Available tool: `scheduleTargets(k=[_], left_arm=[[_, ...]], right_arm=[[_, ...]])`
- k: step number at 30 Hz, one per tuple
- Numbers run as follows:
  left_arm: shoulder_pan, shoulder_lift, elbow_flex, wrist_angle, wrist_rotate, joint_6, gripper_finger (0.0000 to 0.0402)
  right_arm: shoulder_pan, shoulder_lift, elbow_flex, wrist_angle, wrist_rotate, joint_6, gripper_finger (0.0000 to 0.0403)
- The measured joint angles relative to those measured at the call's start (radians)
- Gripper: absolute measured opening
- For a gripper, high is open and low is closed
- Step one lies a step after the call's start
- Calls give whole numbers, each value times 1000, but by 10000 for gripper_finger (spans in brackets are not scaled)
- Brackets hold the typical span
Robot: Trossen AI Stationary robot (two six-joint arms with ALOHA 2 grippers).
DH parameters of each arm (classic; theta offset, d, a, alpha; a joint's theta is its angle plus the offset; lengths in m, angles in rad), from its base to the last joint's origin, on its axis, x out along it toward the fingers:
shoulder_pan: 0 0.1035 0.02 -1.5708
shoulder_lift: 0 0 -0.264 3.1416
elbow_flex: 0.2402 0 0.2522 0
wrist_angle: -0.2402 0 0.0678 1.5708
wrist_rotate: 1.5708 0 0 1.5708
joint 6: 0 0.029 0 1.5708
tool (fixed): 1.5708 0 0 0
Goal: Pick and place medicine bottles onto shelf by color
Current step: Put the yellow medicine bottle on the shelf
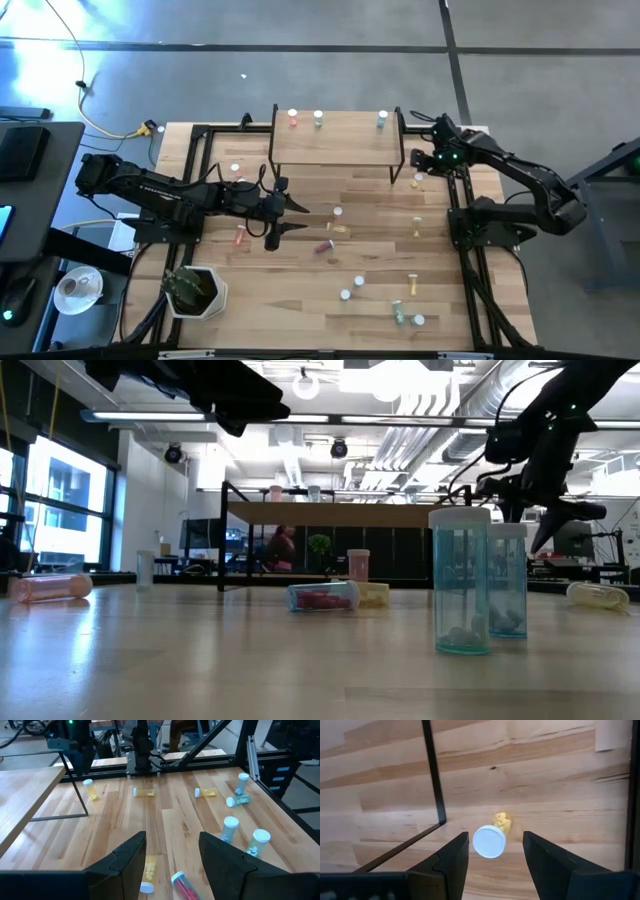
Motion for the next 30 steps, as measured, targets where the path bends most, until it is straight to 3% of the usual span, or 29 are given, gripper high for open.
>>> scheduleTargets(k=[22,30], left_arm=[[0,0,0,0,0,0,175],[0,0,0,-1,0,0,175]], right_arm=[[73,158,0,34,23,-21,177],[73,161,0,34,49,-44,125]])
